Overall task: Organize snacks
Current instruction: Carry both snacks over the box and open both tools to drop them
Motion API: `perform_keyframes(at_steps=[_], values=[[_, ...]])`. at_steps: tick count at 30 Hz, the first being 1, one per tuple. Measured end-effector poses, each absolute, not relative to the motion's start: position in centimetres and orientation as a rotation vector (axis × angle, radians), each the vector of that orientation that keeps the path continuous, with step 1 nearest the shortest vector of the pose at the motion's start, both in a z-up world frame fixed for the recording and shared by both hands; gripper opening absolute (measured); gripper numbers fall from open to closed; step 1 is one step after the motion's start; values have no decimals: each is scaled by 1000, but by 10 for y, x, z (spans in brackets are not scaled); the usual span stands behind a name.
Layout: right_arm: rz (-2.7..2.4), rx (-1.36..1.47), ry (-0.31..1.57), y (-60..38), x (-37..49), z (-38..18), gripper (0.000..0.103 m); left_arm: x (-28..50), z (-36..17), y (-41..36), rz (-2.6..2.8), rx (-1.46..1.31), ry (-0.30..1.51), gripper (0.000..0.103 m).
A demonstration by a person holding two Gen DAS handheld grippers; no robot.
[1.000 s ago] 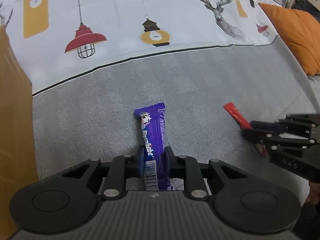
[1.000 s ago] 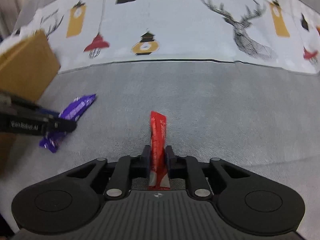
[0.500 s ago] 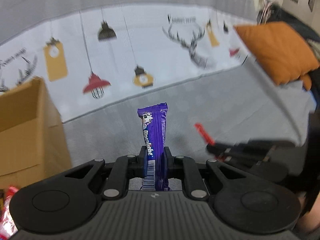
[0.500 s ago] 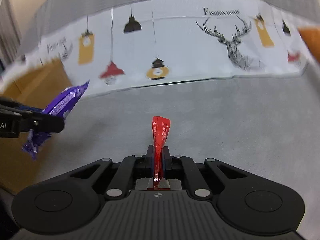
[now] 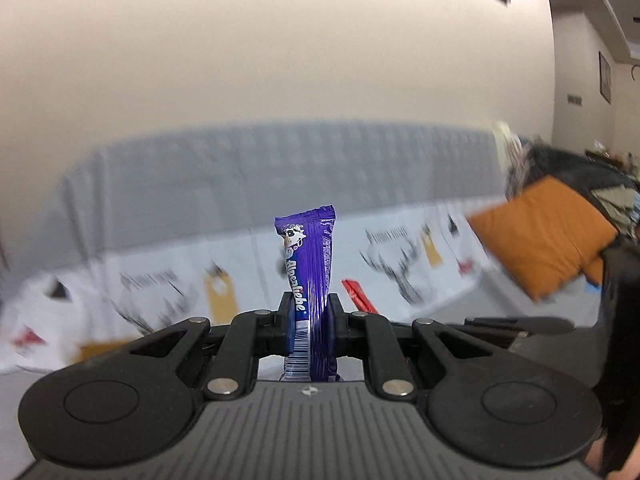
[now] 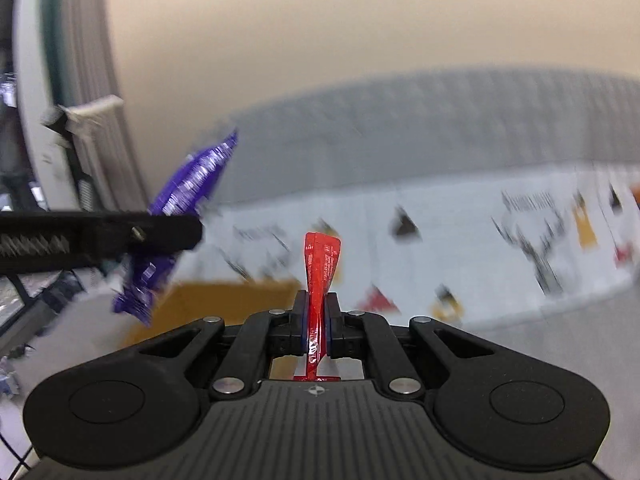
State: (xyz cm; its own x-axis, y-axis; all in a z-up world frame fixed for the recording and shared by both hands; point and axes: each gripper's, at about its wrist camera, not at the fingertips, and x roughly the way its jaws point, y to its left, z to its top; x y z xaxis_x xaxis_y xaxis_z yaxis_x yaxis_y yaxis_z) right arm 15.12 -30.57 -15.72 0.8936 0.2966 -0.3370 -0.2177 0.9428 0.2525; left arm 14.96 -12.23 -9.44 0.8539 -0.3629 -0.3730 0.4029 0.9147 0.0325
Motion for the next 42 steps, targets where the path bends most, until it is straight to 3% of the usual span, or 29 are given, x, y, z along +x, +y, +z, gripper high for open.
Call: perform_keyframes(at_steps=[5, 11, 20, 30, 36, 38, 39, 40, 41, 42], values=[[363, 186, 291, -261, 141, -113, 8, 122, -67, -70, -347, 51, 302, 16], [447, 157, 288, -214, 148, -108, 8, 110, -65, -25, -268, 34, 265, 16], [471, 134, 475, -157, 191, -169, 8, 164, -142, 18, -124, 44, 419, 16], [414, 117, 716, -134, 237, -270, 8, 247, -273, 51, -99, -21, 775, 16], [411, 111, 753, -129, 242, -283, 8, 243, -270, 56, -106, -27, 766, 16], [408, 99, 737, -128, 239, -276, 15, 242, -256, 54, -111, -33, 743, 17], [397, 93, 726, -128, 238, -272, 16, 239, -247, 53, -107, -33, 731, 21], [387, 88, 718, -128, 235, -266, 23, 235, -233, 51, -98, -29, 718, 42], [385, 85, 711, -129, 230, -258, 39, 229, -219, 46, -90, -23, 698, 77], [390, 85, 697, -131, 225, -249, 44, 219, -205, 44, -82, -16, 666, 92]])
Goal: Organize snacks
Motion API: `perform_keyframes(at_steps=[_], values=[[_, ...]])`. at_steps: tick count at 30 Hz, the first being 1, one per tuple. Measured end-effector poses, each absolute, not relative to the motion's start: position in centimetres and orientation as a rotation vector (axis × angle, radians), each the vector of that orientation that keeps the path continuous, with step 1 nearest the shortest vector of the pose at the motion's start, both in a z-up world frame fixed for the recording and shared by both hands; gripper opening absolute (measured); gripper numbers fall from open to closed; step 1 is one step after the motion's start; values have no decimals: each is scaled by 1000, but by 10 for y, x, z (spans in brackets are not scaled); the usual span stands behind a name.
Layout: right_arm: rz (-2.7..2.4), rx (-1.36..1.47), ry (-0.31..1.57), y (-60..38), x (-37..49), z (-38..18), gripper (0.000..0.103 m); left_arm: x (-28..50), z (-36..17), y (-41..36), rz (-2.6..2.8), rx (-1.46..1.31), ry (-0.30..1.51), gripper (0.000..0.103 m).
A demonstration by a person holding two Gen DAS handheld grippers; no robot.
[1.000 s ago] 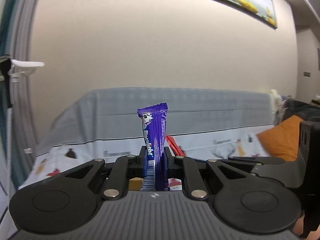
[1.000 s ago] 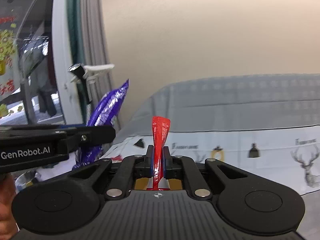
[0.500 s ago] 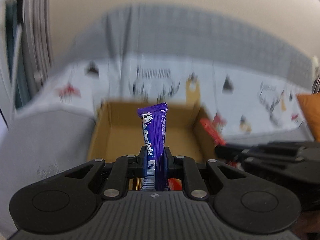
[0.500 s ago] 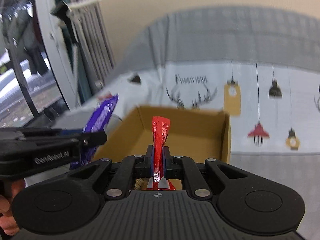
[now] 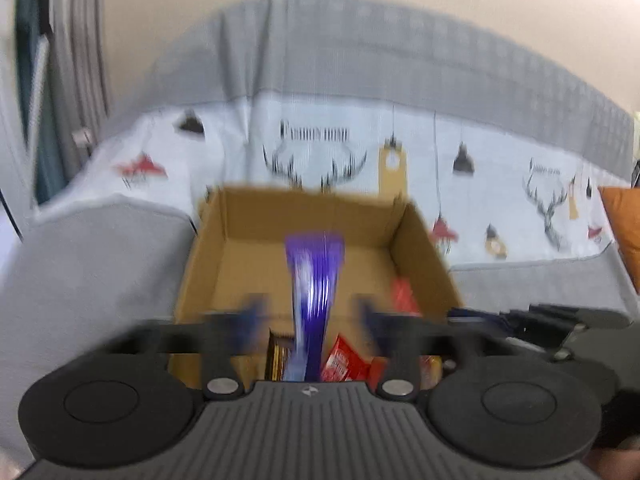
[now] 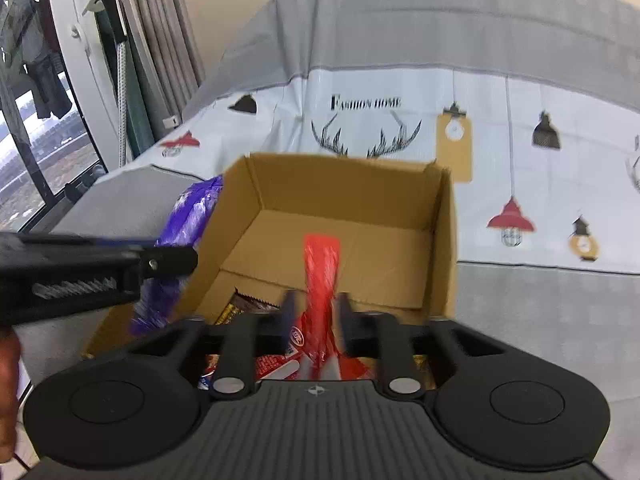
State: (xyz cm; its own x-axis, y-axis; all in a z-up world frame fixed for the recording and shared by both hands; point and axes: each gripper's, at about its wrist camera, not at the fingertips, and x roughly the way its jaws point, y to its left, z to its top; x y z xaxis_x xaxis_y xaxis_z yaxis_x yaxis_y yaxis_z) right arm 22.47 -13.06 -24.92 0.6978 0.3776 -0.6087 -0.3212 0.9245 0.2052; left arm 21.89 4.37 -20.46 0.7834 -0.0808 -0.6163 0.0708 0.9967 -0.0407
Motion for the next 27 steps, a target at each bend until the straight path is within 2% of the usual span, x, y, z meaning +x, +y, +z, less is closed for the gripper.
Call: perform_keyframes(at_steps=[1, 4, 6, 8, 10, 20, 27], values=[[389, 85, 681, -133, 216, -238, 47, 206, -189, 40, -77, 0, 624, 101], [375, 93, 646, -138, 189, -204, 47, 170, -149, 25, -83, 49, 563, 102], [363, 124, 629, -144, 168, -180, 53, 151, -131, 16, -73, 51, 578, 103], [350, 145, 632, -150, 149, -159, 75, 134, -116, 11, -39, 14, 611, 103], [330, 133, 633, -152, 127, -143, 83, 116, -102, 5, -14, -2, 657, 103], [183, 155, 676, -164, 51, -100, 96, 41, -56, -15, 28, 34, 664, 103], [188, 195, 727, -165, 32, -91, 97, 19, -40, -18, 85, 50, 683, 103]])
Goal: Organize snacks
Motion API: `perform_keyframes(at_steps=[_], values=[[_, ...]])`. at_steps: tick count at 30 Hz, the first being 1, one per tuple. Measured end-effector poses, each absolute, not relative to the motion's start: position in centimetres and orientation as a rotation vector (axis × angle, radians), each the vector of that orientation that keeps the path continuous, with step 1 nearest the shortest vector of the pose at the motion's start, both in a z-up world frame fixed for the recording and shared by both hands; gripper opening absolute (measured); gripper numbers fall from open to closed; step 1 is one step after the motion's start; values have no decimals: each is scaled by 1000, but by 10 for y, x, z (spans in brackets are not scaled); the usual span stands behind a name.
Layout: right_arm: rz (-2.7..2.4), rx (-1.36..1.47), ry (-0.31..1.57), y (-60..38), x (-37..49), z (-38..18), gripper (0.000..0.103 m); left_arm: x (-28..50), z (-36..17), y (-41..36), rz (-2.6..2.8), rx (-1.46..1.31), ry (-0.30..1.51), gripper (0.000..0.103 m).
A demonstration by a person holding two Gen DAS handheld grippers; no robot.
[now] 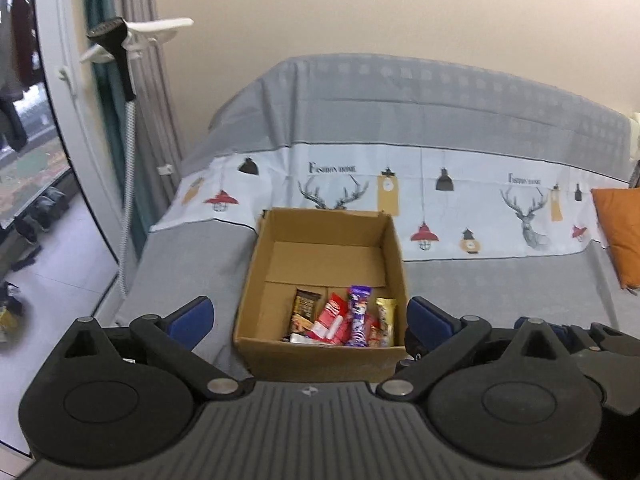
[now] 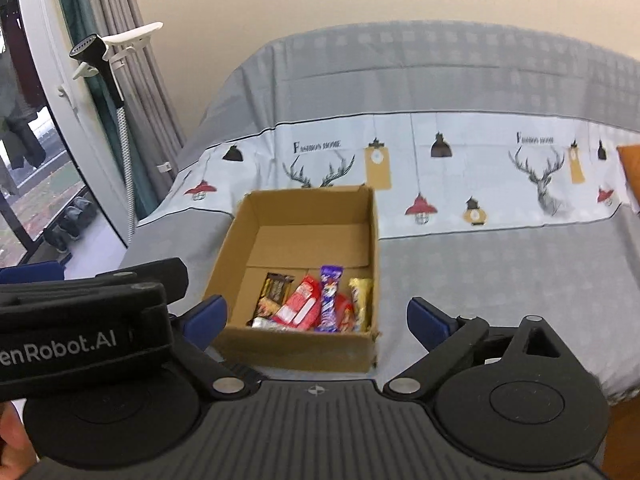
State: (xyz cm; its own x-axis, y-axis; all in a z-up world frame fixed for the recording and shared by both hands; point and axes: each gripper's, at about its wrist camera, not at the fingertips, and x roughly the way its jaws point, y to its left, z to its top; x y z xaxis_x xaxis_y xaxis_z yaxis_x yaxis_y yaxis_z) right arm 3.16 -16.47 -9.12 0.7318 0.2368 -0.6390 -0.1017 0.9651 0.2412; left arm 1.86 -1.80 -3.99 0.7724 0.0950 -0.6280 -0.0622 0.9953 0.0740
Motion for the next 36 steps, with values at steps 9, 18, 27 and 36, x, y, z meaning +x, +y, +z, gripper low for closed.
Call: perform_keyframes(at_steps=[9, 18, 27, 36], values=[[182, 200, 735, -163, 27, -85, 97, 14, -33, -15, 111, 32, 677, 103], [186, 216, 757, -162, 30, -90, 97, 20, -36, -14, 109, 36, 696, 103], [188, 217, 755, -163, 30, -89, 97, 18, -38, -18, 108, 48, 698, 103], [185, 213, 746, -161, 27, -88, 98, 15, -37, -20, 104, 48, 694, 103]])
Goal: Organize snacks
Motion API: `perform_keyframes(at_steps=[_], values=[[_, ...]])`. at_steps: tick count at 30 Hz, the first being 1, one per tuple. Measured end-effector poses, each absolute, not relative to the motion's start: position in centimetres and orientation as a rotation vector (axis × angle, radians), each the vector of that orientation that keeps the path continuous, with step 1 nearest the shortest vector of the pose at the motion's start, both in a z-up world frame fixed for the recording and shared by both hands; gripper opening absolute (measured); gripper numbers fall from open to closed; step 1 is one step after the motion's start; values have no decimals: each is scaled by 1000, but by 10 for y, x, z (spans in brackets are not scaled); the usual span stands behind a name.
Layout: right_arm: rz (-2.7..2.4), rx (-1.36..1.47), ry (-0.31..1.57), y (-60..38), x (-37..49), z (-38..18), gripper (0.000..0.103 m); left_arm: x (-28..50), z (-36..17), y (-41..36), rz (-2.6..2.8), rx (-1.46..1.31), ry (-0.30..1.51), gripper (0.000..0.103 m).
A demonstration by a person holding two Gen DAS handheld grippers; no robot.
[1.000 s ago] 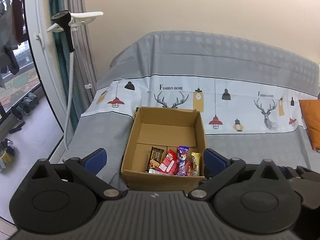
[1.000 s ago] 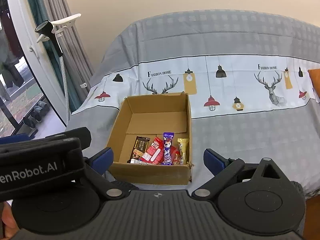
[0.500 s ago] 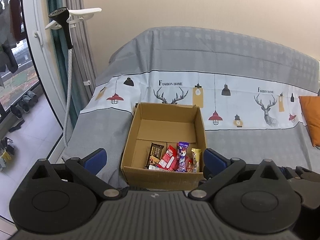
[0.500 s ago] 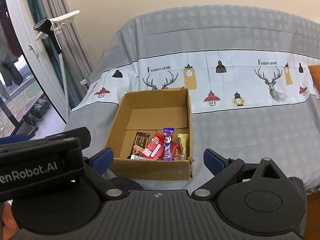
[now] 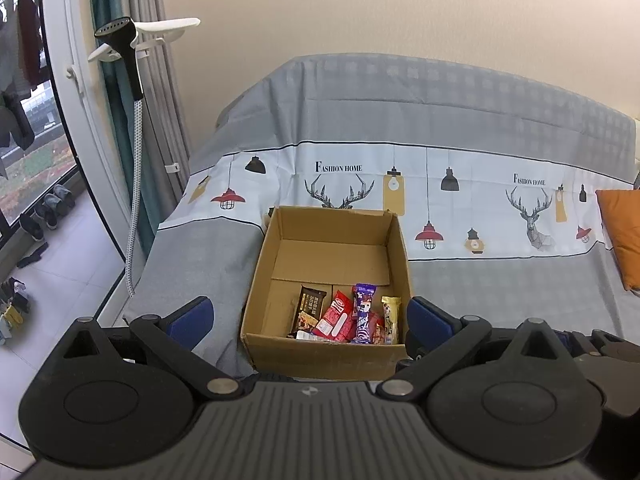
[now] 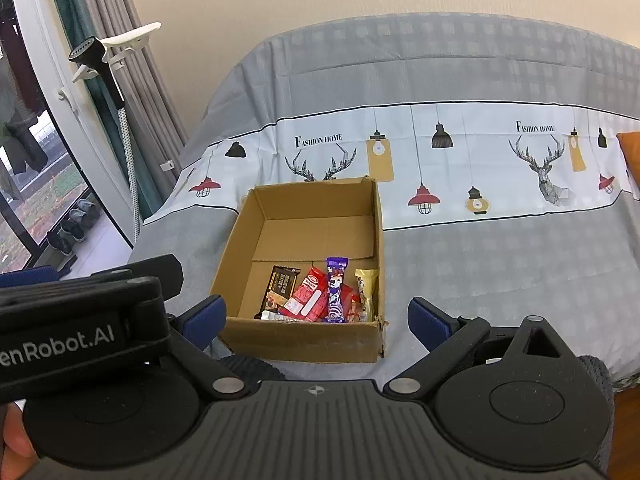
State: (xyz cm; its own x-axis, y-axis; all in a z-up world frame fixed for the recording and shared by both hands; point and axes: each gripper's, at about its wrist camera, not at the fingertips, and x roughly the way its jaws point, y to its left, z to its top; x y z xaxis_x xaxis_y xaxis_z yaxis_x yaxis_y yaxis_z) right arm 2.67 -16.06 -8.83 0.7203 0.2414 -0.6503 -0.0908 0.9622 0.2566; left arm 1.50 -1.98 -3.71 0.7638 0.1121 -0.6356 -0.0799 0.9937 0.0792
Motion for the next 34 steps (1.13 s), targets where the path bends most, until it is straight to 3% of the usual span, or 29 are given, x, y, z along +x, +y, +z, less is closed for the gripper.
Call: perform_keyframes(at_steps=[34], values=[[190, 205, 740, -163, 25, -92, 100, 12, -42, -22, 109, 68, 703, 103]])
